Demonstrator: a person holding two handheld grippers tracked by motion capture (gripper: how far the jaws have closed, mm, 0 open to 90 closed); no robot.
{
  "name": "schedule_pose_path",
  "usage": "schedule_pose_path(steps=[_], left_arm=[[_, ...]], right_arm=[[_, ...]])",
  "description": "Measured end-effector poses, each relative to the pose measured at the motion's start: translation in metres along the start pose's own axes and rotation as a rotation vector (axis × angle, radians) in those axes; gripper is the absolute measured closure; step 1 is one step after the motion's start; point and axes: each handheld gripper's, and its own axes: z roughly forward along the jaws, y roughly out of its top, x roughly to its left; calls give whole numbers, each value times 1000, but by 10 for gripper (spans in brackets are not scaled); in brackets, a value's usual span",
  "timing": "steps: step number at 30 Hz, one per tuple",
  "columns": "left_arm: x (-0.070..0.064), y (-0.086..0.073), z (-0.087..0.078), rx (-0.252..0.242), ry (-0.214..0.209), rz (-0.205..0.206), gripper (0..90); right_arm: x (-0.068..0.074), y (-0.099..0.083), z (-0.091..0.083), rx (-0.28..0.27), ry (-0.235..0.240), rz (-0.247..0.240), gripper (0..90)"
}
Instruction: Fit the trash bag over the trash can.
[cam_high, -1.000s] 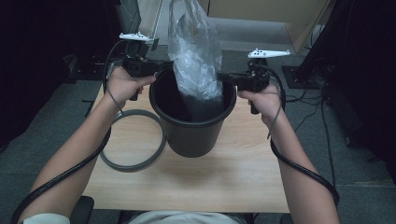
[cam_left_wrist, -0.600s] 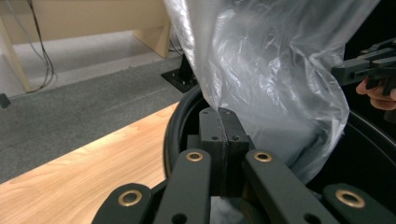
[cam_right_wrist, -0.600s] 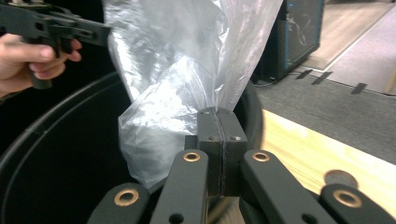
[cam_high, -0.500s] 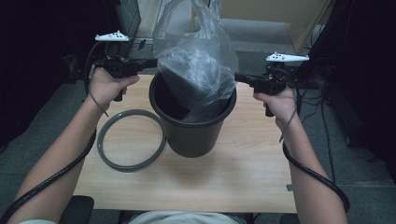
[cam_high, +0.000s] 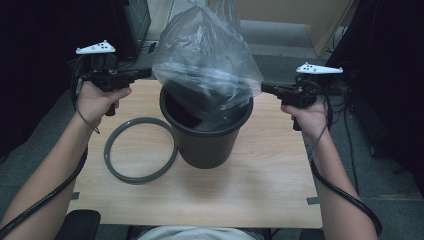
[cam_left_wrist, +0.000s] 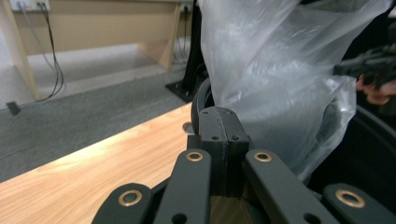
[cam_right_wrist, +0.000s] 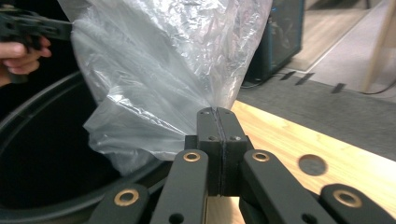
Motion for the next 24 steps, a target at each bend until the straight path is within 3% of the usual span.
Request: schedule_pose_path(steps=[2,4,7,13,24], left_arm=[[3,-4,-4,-6,-10,-13,900],[4,-8,-4,10,-11,-20,900],[5,-8,-2,7,-23,-32,813],[4,-2,7,16,-7,-8,672],[6,12,38,32,0,12,527]], right_arm=[[-2,-3,-4,1,-24,-3,900],[-4,-6,-6,-4,-1,2,884],[-3,-7,-6,-12,8,-19,777],[-2,-2,-6,-39,14,-35,535],[-5,18,-5,-81,15,-19,482]])
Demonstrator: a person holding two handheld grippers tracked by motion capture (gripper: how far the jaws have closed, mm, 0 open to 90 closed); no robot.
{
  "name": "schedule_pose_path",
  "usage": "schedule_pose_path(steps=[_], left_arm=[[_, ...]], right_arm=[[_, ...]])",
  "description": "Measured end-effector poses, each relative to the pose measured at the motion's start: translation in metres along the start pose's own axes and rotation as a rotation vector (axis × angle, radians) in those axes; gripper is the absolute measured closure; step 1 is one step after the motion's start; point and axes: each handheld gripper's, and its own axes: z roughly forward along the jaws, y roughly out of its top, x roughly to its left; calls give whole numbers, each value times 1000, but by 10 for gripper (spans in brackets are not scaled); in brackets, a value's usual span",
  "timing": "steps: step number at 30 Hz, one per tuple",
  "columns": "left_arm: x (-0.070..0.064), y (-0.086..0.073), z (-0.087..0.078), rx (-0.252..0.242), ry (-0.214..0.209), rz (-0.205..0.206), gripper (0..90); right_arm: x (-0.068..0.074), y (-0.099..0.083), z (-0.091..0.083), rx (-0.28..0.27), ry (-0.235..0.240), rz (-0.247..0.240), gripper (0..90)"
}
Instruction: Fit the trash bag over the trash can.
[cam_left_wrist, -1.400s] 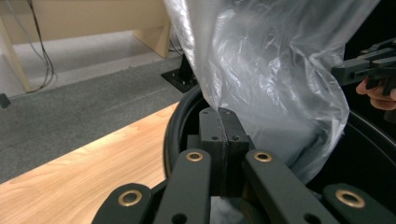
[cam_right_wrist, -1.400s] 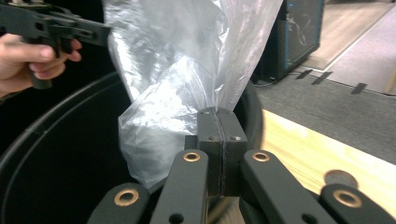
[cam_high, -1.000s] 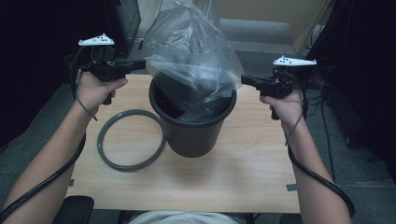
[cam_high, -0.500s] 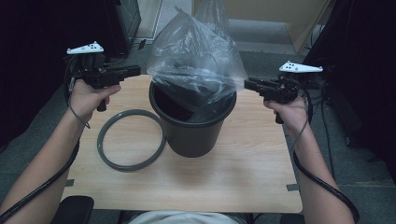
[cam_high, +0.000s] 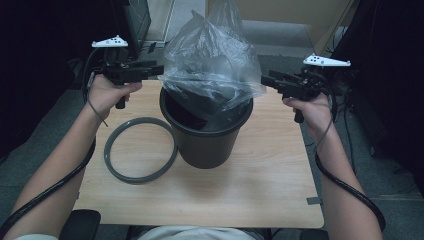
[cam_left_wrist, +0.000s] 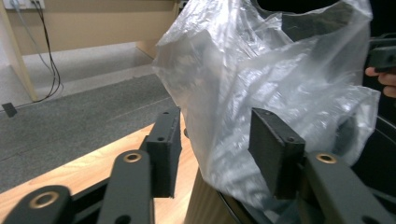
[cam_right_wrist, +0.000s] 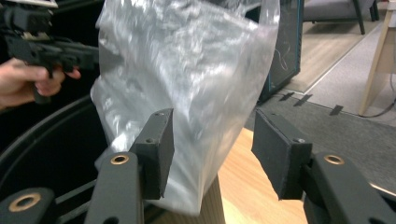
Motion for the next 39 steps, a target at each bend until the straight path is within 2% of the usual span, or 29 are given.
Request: schedule_pose_path(steps=[3,7,9,11,14,16,17,19,21,23,25,29,31,35,37,39], left_arm=[[1,4,10,11,-6,9,492],[2,8,21,20,-20,8,478],[2,10,27,22,-32,-7,504],[2,11,30,25,-36,-3,576],[0,12,33,34,-43,7,724],[-2,12,32,40,-47,12,827],[-3,13,32,44,-39,18,869],[-3,13,28,39,-28,24,900],[-2,14,22,29,-23,26,900],[1,14,16,23,-23,24,900],[0,13,9,12,-30,30,900],[-3,9,-5,-15,-48,45,900],[-5,5,-9,-18,-57,51,900],[-16,-7,-18,-15,-66,95,900],[-19,-13,-23,-17,-77,96,900],[-21,-19,-27,-21,-89,89,900]], right_arm=[[-2,7,6,-25,7,22,421],[1,15,17,-40,9,18,370],[4,20,26,-36,16,5,371],[5,23,32,-25,22,1,398],[3,24,42,5,27,11,468],[3,22,48,33,39,9,559],[3,21,49,46,34,-5,634],[5,18,51,77,37,-31,757],[5,16,48,97,34,-55,860],[5,15,45,102,40,-61,900],[4,15,40,95,50,-55,900],[7,13,28,90,43,-87,900],[9,9,24,87,59,-97,900],[17,1,17,91,54,-133,900],[19,-3,10,84,43,-144,900],[20,-7,5,75,49,-135,900]])
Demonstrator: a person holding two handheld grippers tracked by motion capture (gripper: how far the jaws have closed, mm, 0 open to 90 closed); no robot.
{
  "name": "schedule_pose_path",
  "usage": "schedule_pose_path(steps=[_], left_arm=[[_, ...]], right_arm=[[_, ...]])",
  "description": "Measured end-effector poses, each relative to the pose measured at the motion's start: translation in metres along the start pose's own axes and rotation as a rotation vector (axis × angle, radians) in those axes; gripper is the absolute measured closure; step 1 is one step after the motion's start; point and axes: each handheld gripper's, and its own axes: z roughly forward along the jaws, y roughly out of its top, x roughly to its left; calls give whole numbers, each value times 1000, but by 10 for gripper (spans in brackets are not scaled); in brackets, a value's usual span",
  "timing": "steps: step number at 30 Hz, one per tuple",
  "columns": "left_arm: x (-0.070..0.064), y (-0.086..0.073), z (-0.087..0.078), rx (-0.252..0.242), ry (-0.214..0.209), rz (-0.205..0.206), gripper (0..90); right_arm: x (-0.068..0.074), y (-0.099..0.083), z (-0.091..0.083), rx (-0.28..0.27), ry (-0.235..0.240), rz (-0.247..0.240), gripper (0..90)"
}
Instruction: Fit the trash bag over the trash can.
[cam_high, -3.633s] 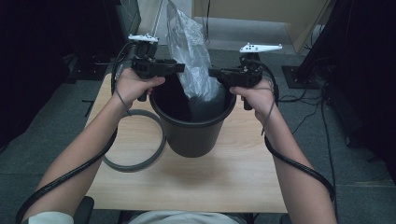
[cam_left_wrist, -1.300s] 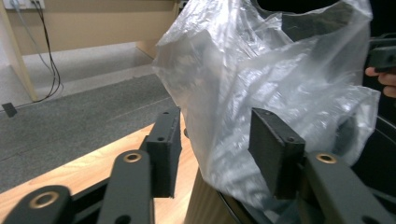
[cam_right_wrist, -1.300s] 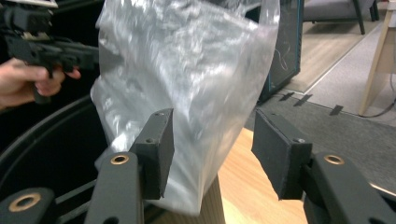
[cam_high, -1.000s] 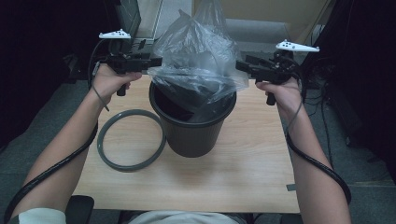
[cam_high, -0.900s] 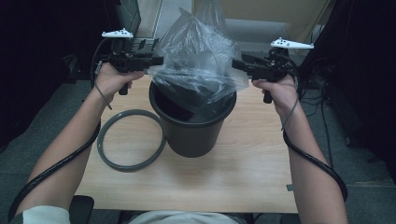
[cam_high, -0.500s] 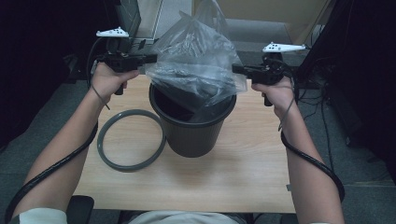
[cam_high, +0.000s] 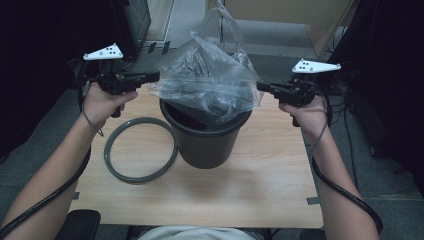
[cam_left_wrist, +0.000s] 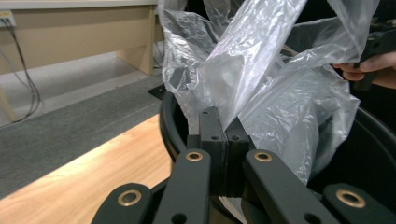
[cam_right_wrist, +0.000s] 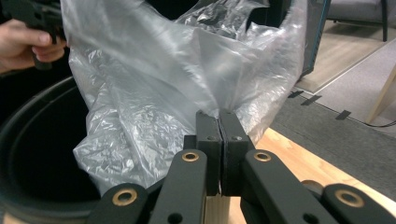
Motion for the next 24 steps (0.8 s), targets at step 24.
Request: schedule_pose_path(steps=[24], left_arm=[[-15,-17,-13,17,-67,51,544]], right_arm=[[15,-23,-22,3,20,-3,558]])
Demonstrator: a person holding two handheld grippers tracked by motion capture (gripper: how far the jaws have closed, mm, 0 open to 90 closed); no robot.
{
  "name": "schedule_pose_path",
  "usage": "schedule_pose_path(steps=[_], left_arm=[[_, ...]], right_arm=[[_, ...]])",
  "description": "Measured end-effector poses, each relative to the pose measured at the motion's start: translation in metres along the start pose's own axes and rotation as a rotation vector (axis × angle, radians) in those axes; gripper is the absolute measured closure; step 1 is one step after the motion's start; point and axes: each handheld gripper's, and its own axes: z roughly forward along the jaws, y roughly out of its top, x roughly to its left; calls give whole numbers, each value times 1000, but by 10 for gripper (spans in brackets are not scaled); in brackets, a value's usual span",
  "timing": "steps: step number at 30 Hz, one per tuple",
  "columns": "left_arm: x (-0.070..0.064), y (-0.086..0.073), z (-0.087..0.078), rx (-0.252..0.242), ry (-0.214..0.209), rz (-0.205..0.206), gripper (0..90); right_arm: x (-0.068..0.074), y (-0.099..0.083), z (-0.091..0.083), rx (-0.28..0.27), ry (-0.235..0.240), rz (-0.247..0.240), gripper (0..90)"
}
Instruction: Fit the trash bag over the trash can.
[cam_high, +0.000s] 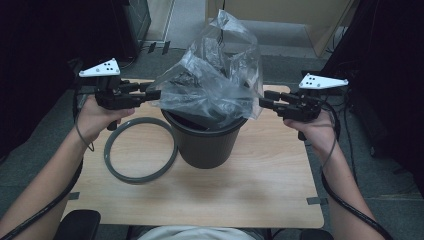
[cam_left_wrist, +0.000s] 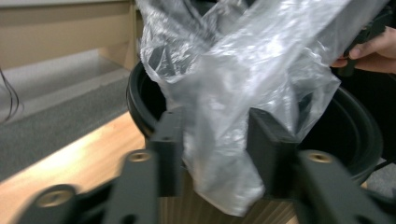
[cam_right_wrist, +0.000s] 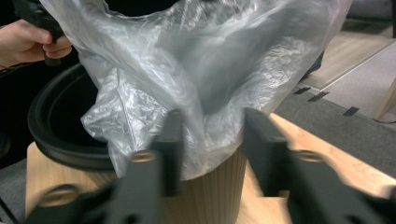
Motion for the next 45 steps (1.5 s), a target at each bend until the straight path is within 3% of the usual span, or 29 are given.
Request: schedule_pose_path(steps=[4,7,9,12,15,17,21,24,27,32,37,41,45], left_arm=[[1,11,-10,-15,-29,0,474],[3,21,-17,-15,-9,20,477],[6,27,-20,-9,0,30,516],[12,32,-23,5,7,34,588],[21,38,-22,16,26,23,644],[27,41,-18,20,39,19,665],[37,49,-4,11,39,-9,674],[42,51,10,32,42,-13,679],[44,54,22,42,37,-5,682],[44,66,35,57,24,25,692],[40,78,55,103,2,55,706],[41,75,72,160,-1,48,716],[43,68,81,211,-3,51,719]], right_arm=[[-3,9,-7,-25,3,13,499],[-4,17,-13,-45,-3,16,581],[-6,24,-13,-43,-5,22,671],[-9,31,-10,-30,-27,41,730],[-13,37,-3,-42,-22,64,746],[-15,42,5,-22,-54,55,724],[-15,52,22,-8,-31,47,734],[-15,62,37,-2,-13,73,733],[-19,69,49,3,42,122,734],[-19,75,64,40,40,104,737],[-20,85,75,65,39,93,754],[-20,91,84,86,47,91,760],[-20,90,93,145,60,76,757]])
